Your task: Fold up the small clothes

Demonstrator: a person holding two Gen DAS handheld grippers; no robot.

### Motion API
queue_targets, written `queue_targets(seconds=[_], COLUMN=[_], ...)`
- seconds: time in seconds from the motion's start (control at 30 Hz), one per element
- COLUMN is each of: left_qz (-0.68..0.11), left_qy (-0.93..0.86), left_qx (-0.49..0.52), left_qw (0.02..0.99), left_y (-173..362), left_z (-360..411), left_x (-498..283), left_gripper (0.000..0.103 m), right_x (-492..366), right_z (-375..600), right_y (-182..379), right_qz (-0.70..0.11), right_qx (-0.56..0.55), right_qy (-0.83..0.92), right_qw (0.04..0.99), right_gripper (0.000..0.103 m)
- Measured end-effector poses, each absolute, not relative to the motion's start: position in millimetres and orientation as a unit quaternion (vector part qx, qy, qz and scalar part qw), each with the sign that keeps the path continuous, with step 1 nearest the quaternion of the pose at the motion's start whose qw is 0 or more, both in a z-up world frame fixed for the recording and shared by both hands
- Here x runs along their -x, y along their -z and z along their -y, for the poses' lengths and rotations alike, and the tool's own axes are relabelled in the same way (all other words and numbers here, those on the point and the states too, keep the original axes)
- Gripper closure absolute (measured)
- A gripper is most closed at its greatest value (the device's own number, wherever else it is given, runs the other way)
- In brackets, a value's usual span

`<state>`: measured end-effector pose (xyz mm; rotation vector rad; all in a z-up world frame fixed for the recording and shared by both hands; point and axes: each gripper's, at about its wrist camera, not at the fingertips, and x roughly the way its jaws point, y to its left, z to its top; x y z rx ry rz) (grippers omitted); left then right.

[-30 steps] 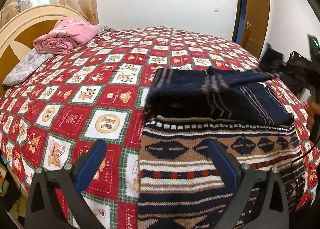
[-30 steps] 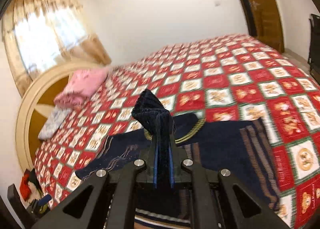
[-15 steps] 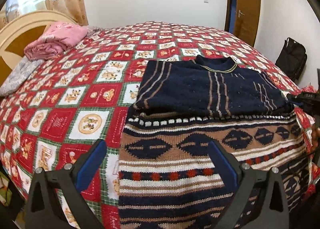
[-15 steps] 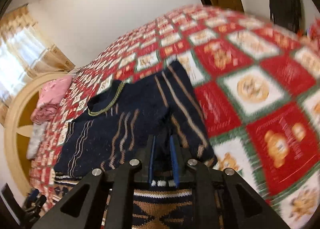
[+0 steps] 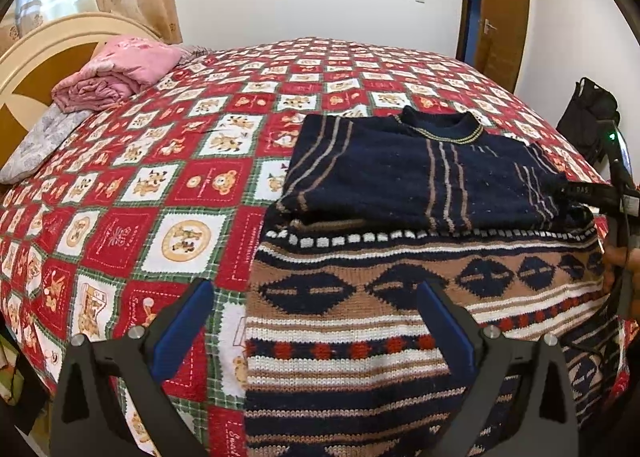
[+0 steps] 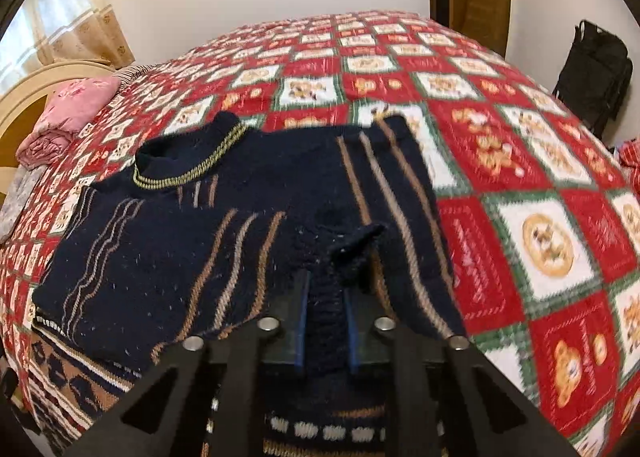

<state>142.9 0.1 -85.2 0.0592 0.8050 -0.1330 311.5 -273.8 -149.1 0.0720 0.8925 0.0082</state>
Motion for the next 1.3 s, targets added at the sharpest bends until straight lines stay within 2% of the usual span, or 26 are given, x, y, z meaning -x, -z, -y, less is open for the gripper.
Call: queue_targets(seconds=[0.13, 0.27, 0.43, 0.53, 0.7, 0.8, 0.93, 1.1, 1.2, 1.3], left_qz=[-0.391, -0.393, -0.402, -0.399, -0.382, -0.376, -0.369, -0.359, -0.347, -0.338], left_qy=[0.062, 0.058, 0.051, 0.047, 0.04, 0.042, 0.059, 0.072, 0.078, 0.074], left_qx=[-0.03, -0.032, -0.031, -0.024, -0.021, 0.001, 0.019, 0.0, -0.028, -0.046], left_qw=[0.918, 0.917, 0.914, 0.915, 0.923, 0.926, 0.927, 0.931, 0.934, 0.937], left_y=[87, 88, 92, 89, 79, 71, 63, 56, 54, 55], left_z=[0, -1, -7, -16, -28, -36, -40, -39, -42, -49], left_x=[-144, -147, -148, -146, -139, -135, -124, -104, -87, -71], left_gripper=[0.0, 0.0, 0.0, 0.0, 0.0, 0.0, 0.0, 0.0, 0.0, 0.0], right_x=[-314, -331, -334, -321, -250, -203, -156, -127, -106, -74], right_z=[282, 272, 280, 294, 304, 313, 319, 303, 303, 317], right_y=[129, 147, 155, 133, 65, 38, 40, 56, 49, 26], right_qz=[-0.387, -0.409, -0.416, -0.407, -0.31, -0.269, -0.229, -0.259, -0.28, -0.268], right_qx=[-0.036, 0.037, 0.023, -0.036, -0.109, -0.204, -0.367, -0.449, -0.439, -0.432], right_qy=[0.009, 0.04, 0.035, 0.02, -0.006, -0.095, -0.229, -0.322, -0.328, -0.327], right_qw=[0.922, 0.911, 0.909, 0.913, 0.944, 0.937, 0.872, 0.792, 0.788, 0.796], right_gripper=[0.092, 0.092, 0.086, 0.085, 0.085, 0.085, 0.085, 0.085, 0.085, 0.085])
